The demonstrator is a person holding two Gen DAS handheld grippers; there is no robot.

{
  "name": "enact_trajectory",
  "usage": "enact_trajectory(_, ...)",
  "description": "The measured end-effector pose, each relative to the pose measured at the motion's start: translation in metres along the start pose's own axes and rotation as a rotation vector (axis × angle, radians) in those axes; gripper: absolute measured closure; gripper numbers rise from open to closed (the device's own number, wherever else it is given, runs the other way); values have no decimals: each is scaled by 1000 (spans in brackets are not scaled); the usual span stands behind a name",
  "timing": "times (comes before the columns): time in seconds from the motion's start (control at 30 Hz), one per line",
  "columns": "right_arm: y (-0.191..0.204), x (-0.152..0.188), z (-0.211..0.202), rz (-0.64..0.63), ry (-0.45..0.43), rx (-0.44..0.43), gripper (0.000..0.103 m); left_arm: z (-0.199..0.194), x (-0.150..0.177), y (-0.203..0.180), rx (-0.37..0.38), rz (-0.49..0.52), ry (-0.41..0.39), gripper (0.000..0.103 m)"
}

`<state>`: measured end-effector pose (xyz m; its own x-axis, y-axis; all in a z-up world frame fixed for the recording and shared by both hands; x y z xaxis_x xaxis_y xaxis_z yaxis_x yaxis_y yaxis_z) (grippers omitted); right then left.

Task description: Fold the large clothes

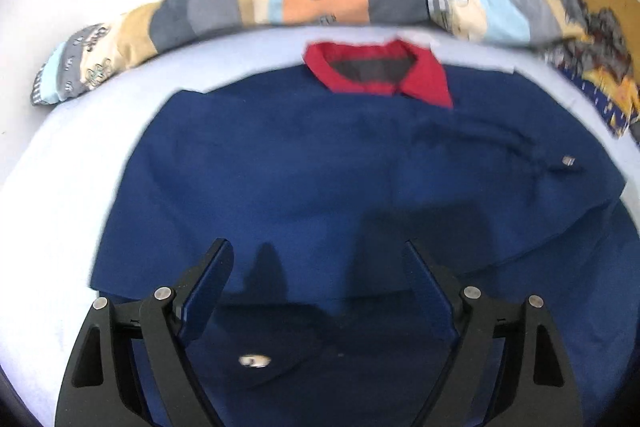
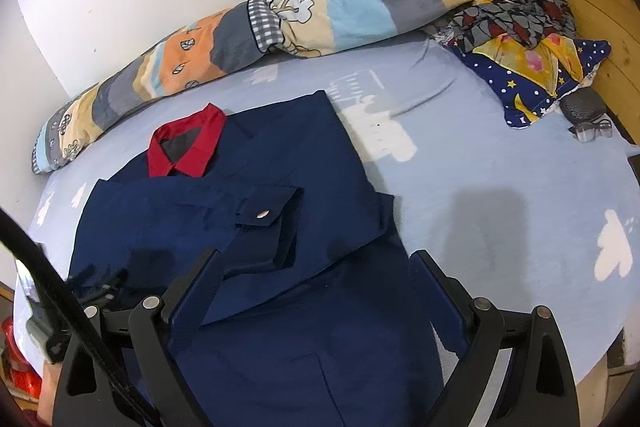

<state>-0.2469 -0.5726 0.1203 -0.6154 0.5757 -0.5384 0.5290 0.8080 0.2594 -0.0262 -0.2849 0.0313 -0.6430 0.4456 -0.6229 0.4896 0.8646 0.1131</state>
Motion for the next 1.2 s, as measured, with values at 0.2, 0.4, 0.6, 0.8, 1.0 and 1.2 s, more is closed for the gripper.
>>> enact_trajectory(0.2,0,2,4,0,15,4,7,26,40,41,-64,-43,120,14)
enact_trajectory(0.4,5,5,7,-22,29,1,7,-1,47,66,-53,-173,75,13)
enact_trajectory(0.6,3,11,13,-20,56,2,7,0,65,68,-78,-163,120,13)
enact_trajectory(0.8,12,16,26,-76,72,12,11,-38,52,61,-85,-163,25,13)
enact_trajectory(1.0,52,26,63,-176,129,-9,31,-36,71,41,-121,-49,32,13)
enact_trajectory(1.2,77,56,106,-256,239,20,31,-21,87,43,-105,-69,72,13)
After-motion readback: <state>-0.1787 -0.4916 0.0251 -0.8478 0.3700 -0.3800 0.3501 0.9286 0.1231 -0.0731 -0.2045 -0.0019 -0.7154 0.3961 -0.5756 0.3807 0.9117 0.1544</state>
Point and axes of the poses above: each gripper's, at about its wrist camera, not at the fingertips, and z roughly the way its jaws point, y to its left, x to its underside, the point moved 9 cm from there along z, roughly the way its jaws point, and after that the axes turned 5 degrees about -x, right-handed, at the moved point
